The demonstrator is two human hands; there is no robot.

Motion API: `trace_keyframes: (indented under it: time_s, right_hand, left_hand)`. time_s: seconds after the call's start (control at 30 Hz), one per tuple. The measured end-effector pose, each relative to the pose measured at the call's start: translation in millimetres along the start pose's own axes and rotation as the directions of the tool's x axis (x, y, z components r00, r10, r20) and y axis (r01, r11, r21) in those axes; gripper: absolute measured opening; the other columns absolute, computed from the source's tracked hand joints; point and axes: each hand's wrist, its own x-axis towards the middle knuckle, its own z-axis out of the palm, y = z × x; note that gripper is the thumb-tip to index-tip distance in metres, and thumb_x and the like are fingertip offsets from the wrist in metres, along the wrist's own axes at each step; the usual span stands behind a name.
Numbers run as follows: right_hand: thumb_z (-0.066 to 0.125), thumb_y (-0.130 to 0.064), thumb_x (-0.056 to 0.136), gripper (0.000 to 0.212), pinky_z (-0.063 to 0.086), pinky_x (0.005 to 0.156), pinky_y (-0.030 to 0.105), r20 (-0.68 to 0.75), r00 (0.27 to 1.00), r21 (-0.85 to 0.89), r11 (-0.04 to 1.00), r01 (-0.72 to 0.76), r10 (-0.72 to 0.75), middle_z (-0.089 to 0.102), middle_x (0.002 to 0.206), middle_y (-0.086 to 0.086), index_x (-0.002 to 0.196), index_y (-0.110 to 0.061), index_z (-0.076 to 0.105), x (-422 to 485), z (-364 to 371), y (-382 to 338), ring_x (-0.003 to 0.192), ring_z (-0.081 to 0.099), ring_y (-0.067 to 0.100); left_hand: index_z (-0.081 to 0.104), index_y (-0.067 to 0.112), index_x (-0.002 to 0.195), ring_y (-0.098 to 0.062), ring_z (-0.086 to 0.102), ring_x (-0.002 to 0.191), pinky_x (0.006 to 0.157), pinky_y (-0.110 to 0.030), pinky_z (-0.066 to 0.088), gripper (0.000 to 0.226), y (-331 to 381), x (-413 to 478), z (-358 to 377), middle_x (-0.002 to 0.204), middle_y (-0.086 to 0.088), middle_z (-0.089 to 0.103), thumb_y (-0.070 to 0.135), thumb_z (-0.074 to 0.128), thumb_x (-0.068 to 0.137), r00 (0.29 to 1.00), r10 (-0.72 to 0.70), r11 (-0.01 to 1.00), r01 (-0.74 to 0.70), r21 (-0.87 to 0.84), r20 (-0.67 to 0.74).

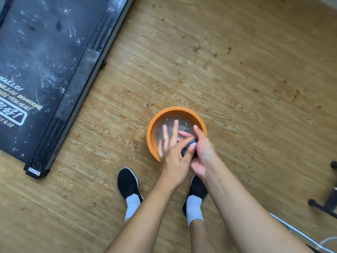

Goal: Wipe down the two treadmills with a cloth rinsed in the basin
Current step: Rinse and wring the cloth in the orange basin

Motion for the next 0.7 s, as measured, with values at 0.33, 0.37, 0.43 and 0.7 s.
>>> trace_keyframes:
  time_s: [0.33, 0.37, 0.43, 0.7]
  right_hand:
    - [0.057, -0.057, 0.1, 0.058, 0.021, 0.053, 0.032, 0.011, 0.937, -0.571, 0.767, 0.292, -0.348, 0.036, 0.053, -0.003, 0.057, -0.026, 0.035, 3.9, 5.5, 8.2, 0.048, 0.029, 0.015]
    - [0.057, -0.058, 0.099, 0.057, 0.021, 0.055, 0.033, 0.008, 0.934, -0.588, 0.753, 0.294, -0.358, 0.036, 0.055, -0.001, 0.058, -0.026, 0.034, 6.1, 7.2, 8.2, 0.049, 0.028, 0.017]
    - [0.055, -0.063, 0.094, 0.056, 0.024, 0.058, 0.036, 0.023, 0.929, -0.624, 0.721, 0.302, -0.37, 0.036, 0.058, 0.002, 0.058, -0.025, 0.034, 9.6, 10.6, 11.1, 0.051, 0.03, 0.019]
    - [0.053, -0.047, 0.105, 0.053, 0.02, 0.048, 0.027, 0.074, 0.933, -0.607, 0.727, 0.321, -0.351, 0.033, 0.055, 0.001, 0.061, -0.026, 0.034, -30.9, 18.0, 12.0, 0.042, 0.026, 0.015]
  left_hand:
    - [0.066, 0.035, 0.14, 0.013, 0.031, 0.148, 0.123, -0.027, 0.031, 0.062, -37.9, -21.9, -45.0, 0.164, 0.022, 0.037, 0.021, 0.05, 0.082, 0.971, -0.208, 0.915, 0.152, -0.373, -0.115]
    - [0.066, 0.037, 0.138, 0.014, 0.035, 0.145, 0.122, -0.025, 0.032, 0.061, -40.3, -28.8, -50.7, 0.161, 0.023, 0.041, 0.023, 0.051, 0.08, 0.963, -0.245, 0.91, 0.189, -0.368, -0.111]
    - [0.065, 0.043, 0.135, 0.006, 0.043, 0.142, 0.117, -0.02, 0.036, 0.057, -49.8, -41.9, -56.9, 0.157, 0.024, 0.042, 0.025, 0.055, 0.082, 0.951, -0.304, 0.907, 0.27, -0.323, -0.059]
    - [0.057, 0.03, 0.146, 0.028, 0.05, 0.106, 0.081, 0.003, 0.037, 0.057, -54.2, -77.8, -61.8, 0.159, 0.016, 0.041, 0.003, 0.053, 0.097, 0.928, -0.374, 0.909, 0.368, -0.195, 0.007]
